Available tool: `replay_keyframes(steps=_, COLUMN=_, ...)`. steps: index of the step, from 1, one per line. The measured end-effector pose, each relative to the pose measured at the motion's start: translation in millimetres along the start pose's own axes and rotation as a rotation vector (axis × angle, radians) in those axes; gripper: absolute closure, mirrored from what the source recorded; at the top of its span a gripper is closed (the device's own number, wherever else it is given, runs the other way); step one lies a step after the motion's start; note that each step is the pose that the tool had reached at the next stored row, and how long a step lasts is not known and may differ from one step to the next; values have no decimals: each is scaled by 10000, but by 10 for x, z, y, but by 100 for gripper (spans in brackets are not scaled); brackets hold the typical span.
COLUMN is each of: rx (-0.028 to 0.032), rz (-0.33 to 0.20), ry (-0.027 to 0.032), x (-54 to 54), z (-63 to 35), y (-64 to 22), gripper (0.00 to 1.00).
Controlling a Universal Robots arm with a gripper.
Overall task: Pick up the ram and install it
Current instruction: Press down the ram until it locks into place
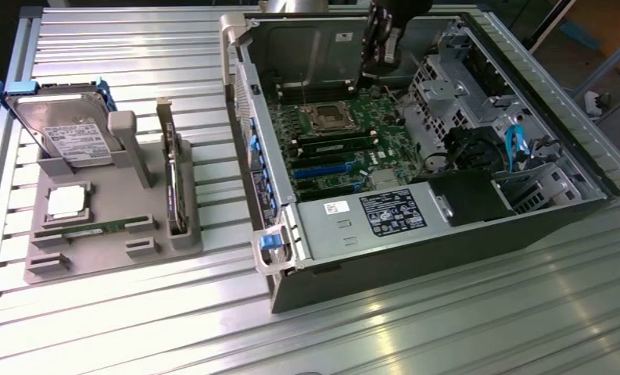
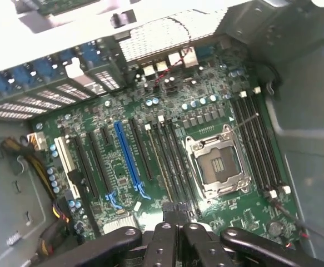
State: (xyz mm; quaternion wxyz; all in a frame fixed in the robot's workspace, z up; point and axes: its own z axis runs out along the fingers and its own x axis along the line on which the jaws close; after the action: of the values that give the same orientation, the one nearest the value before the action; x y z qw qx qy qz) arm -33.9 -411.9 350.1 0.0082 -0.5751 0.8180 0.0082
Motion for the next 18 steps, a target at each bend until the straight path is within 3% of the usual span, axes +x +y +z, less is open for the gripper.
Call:
replay_keyframes(steps=12, rx=51, rz=2228, ry=-9, x=0, z=7, y=0, gripper=89)
replay_keyframes(steps=18, rx=89, rz=3853, ry=-16, x=0, z=12, y=0, gripper=89)
